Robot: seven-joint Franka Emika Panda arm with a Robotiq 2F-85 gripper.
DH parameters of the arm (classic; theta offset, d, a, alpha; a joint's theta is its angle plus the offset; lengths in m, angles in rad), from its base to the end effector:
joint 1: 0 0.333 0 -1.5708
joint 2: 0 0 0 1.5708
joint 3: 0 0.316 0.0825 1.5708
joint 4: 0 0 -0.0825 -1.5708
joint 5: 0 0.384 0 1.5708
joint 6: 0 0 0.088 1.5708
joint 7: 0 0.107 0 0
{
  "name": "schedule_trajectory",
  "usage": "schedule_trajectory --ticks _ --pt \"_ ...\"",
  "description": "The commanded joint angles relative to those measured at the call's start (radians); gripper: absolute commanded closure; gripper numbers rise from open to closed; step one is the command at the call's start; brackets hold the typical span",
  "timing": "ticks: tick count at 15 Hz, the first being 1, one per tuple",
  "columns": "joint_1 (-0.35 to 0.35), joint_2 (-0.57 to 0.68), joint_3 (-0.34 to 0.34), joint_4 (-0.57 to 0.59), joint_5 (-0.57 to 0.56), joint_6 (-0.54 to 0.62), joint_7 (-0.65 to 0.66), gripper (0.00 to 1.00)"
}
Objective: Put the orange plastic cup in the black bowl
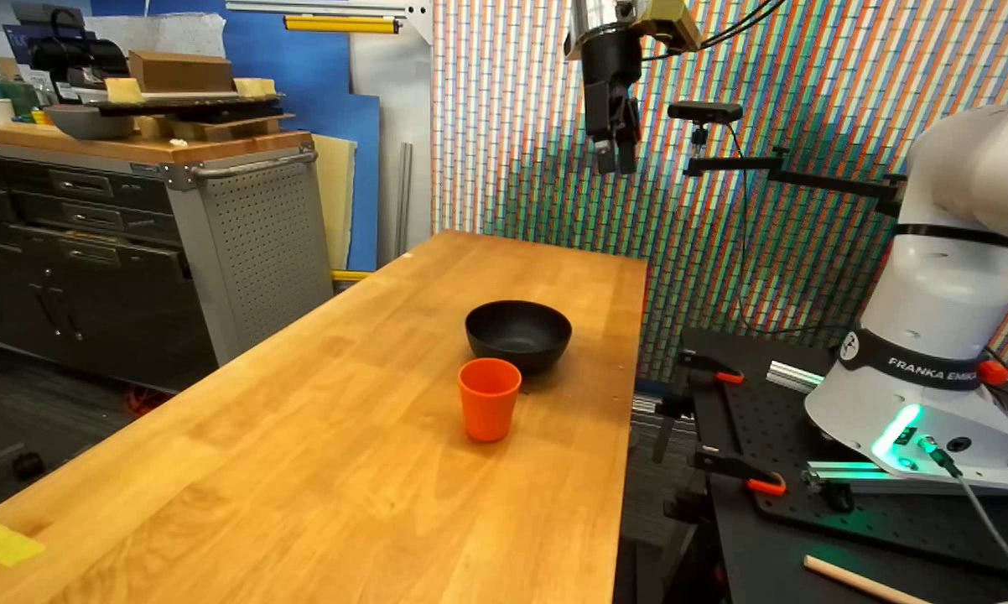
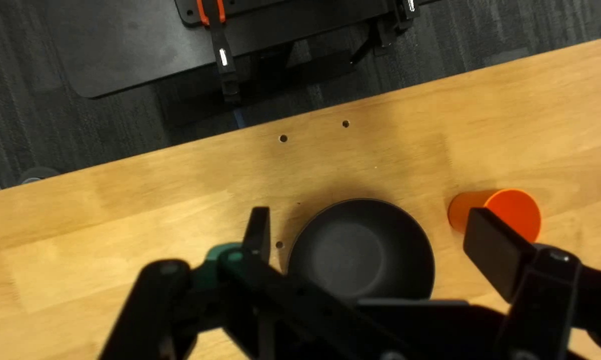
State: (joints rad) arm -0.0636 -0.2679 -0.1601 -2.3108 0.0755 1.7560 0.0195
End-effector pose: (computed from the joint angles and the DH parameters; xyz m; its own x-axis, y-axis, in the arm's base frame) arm 0.4204 -0.0905 0.4299 0.9299 -0.2277 -0.2890 -0.2668 -0.9582 -0.1035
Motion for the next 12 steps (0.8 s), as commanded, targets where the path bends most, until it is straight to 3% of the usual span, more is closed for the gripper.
schedule_trajectory --ticks 1,6,12 --pt "0.006 0.122 0.097 0.041 -0.059 0.051 0.193 0.00" --pt "0.066 0.326 0.199 0.109 -0.099 0.088 0.388 0.00" --pt "0.152 0.516 0.217 0.213 -0.104 0.116 0.494 0.00"
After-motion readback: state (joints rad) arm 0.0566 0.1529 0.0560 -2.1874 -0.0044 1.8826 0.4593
